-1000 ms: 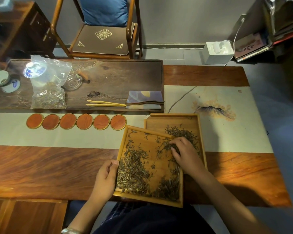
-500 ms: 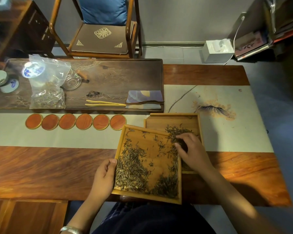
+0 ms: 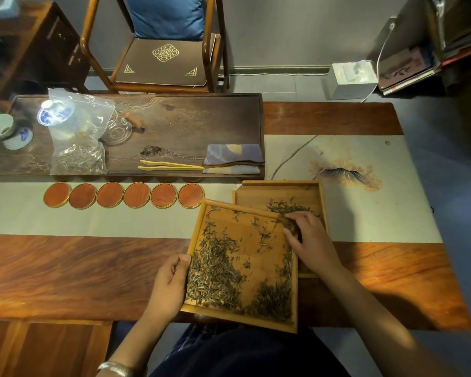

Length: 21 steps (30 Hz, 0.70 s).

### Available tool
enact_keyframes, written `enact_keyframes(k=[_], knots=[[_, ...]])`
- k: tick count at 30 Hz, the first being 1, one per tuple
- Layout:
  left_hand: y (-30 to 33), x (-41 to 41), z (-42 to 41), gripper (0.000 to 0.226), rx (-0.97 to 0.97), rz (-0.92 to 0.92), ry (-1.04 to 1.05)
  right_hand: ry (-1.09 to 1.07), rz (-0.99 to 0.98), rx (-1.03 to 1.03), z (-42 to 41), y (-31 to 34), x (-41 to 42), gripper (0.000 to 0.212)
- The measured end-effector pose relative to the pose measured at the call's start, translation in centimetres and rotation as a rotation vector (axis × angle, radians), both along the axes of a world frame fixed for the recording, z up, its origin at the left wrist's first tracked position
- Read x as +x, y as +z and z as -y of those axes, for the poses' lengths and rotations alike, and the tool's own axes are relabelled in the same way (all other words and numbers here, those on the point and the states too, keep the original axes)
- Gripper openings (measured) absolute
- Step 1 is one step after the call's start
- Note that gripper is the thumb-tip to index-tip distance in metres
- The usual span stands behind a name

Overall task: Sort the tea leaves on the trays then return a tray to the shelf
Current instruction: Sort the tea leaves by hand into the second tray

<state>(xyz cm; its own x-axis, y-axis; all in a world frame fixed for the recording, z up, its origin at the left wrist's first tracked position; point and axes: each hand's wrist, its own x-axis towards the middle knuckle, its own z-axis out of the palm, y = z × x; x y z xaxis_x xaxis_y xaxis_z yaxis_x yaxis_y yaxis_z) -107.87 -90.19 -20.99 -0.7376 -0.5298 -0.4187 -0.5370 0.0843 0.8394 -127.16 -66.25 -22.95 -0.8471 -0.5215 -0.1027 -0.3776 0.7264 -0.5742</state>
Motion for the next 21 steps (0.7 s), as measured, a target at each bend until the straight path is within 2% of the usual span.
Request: enact_keyframes(k=[6,11,14,19,21], knots=[[-0.1,0.4,0.3,0.031,0.004,-0.016,0.018,-0.054,0.032,0.029,0.0,0.1,-0.9,0.034],[-0.4,0.3,0.2,0.030,-0.009,-0.023,0.031,0.005,-0.060,0.016,1.0,1.8,1.3,0.034],[-0.8,0.2,0.0,0.029,0.007,-0.017,0.037,0.173,-0.107,0.024,3.0,3.0,4.2,0.039],[-0.5,-0.2,-0.6,0.027,0.002,-0.020,0.021,0.575,-0.013,0.036,6.0,2.9,8.2,0.048],[-0.2,-0.4,-0.8,0.028,0.016,-0.039,0.021,0.647,-0.021,0.052,6.5,2.6,8.8,0.048]])
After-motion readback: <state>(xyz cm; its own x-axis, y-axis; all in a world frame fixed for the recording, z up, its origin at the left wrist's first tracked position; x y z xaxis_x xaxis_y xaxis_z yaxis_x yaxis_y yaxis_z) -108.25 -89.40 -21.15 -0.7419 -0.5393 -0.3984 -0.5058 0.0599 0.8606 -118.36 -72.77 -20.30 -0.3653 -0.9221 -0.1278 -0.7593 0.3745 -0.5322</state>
